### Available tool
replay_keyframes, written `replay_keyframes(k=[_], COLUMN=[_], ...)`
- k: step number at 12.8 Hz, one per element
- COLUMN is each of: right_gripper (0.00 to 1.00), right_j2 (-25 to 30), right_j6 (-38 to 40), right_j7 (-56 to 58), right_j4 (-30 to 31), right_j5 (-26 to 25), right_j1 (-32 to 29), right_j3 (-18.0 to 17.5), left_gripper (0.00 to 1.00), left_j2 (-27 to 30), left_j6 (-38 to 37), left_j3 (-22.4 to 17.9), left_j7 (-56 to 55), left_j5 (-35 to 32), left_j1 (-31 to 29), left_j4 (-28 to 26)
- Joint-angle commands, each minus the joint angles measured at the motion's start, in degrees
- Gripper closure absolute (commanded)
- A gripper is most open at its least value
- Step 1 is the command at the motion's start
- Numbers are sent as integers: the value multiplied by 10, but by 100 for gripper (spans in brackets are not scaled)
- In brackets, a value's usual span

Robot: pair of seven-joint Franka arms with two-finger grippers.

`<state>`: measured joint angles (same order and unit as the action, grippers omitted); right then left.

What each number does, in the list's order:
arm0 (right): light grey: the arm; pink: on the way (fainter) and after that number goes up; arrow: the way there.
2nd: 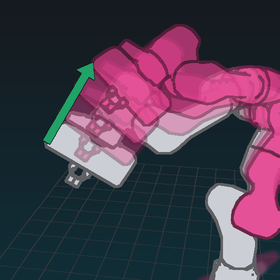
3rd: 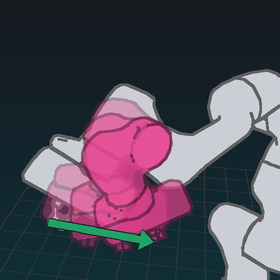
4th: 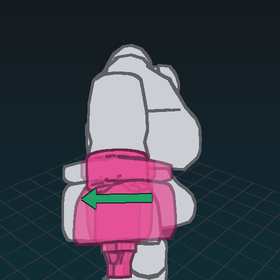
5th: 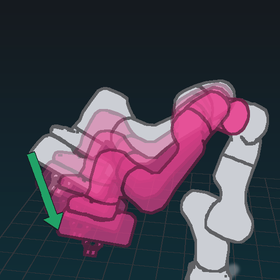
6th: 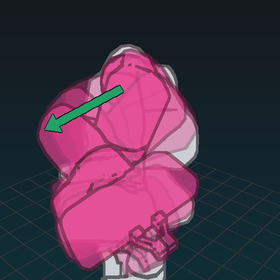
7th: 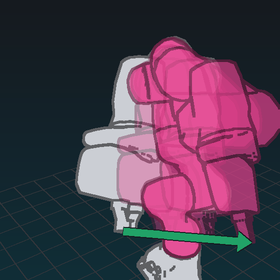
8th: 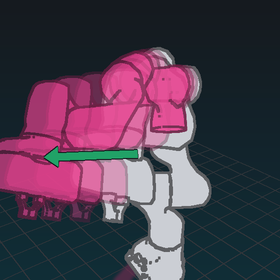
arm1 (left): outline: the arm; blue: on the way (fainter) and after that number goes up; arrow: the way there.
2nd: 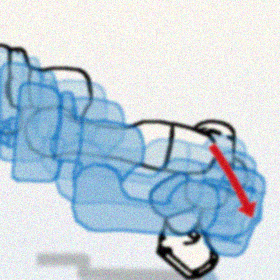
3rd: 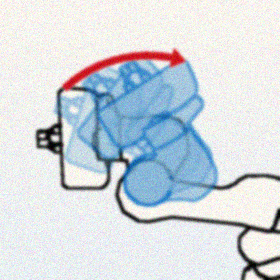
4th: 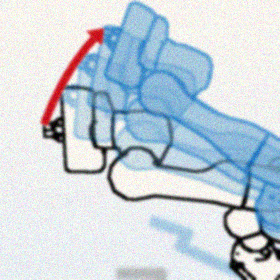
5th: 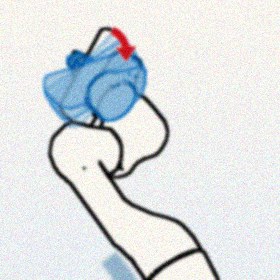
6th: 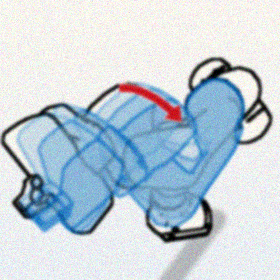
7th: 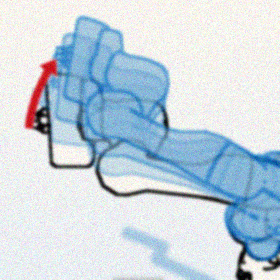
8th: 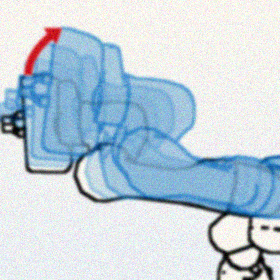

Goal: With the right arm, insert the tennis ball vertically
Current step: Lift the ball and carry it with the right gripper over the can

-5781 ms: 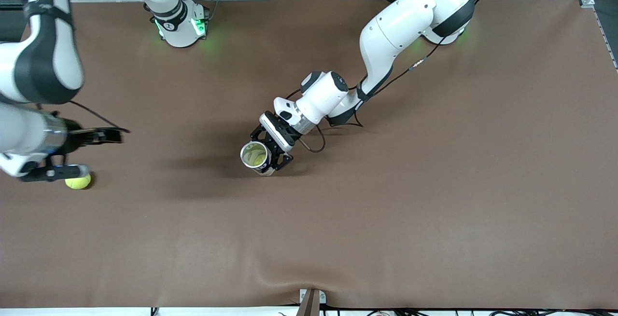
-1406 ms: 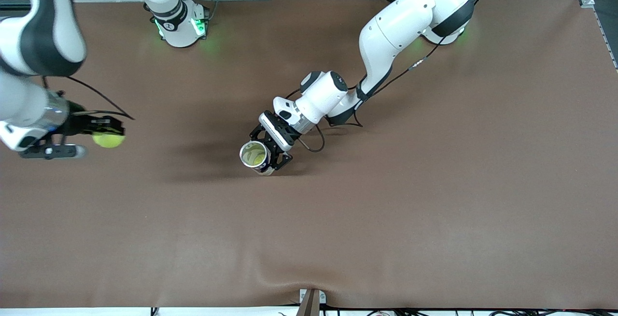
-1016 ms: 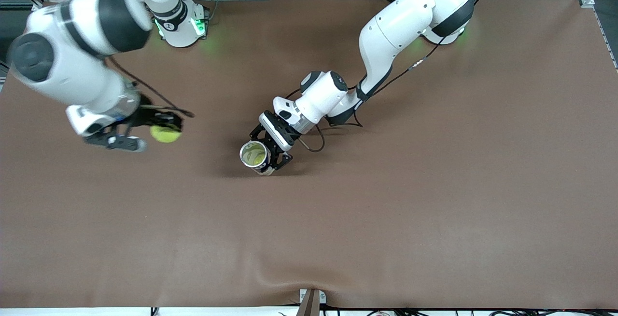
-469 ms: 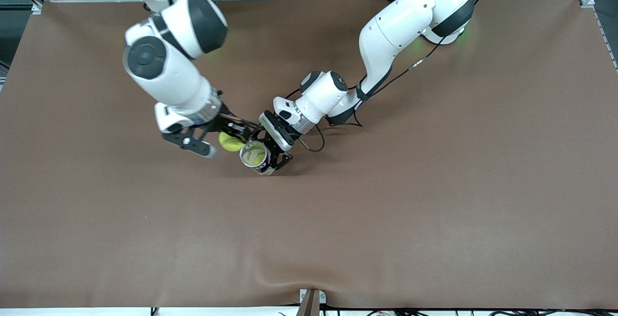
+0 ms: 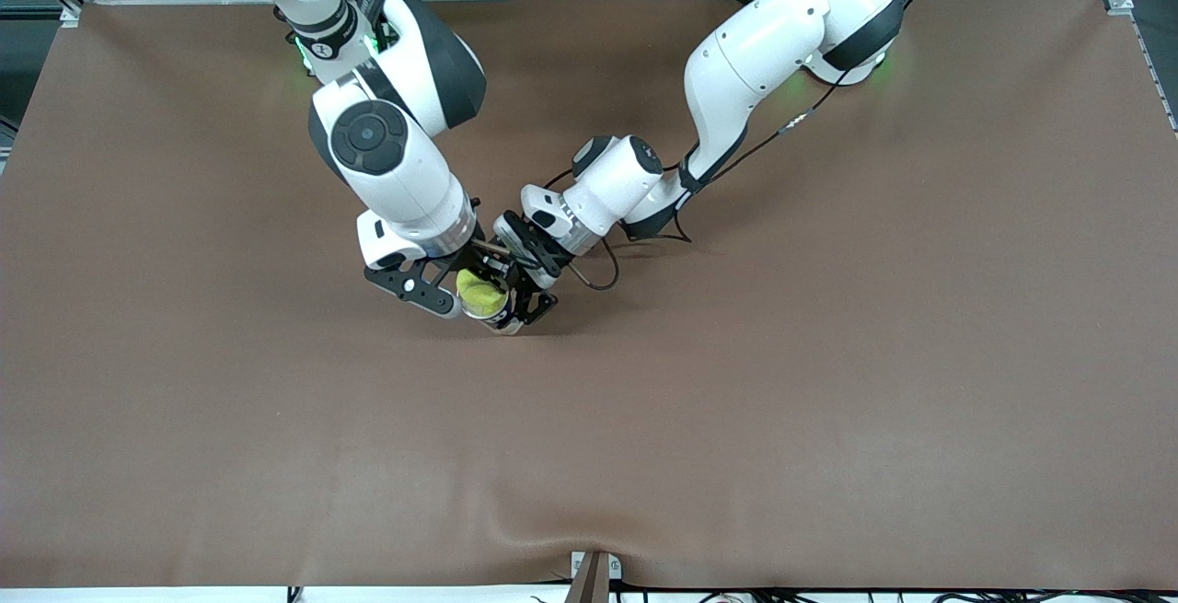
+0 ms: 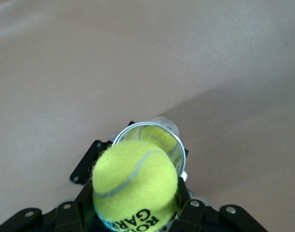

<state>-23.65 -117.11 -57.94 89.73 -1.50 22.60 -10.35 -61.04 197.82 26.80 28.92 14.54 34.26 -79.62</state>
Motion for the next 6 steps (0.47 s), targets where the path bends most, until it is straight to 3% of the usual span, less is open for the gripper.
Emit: replay_keyframes(k=[1, 5, 6], right_gripper=[100, 100, 49], right_j2=[-8, -11, -11], right_j6=[-3, -19, -18], right_j7=[-14, -14, -14], right_j4=[0, 14, 13], right_j5=[-32, -40, -40], right_j1=[6, 4, 3], right_j3=[4, 5, 5], left_gripper=[18, 18, 18], left_j2=[-9, -9, -9], left_j6=[9, 9, 9], left_j3=[-3, -3, -3], left_j7=[-5, -5, -5], left_j5=[11, 11, 11], left_j1=[8, 8, 8], left_j4=[10, 10, 9])
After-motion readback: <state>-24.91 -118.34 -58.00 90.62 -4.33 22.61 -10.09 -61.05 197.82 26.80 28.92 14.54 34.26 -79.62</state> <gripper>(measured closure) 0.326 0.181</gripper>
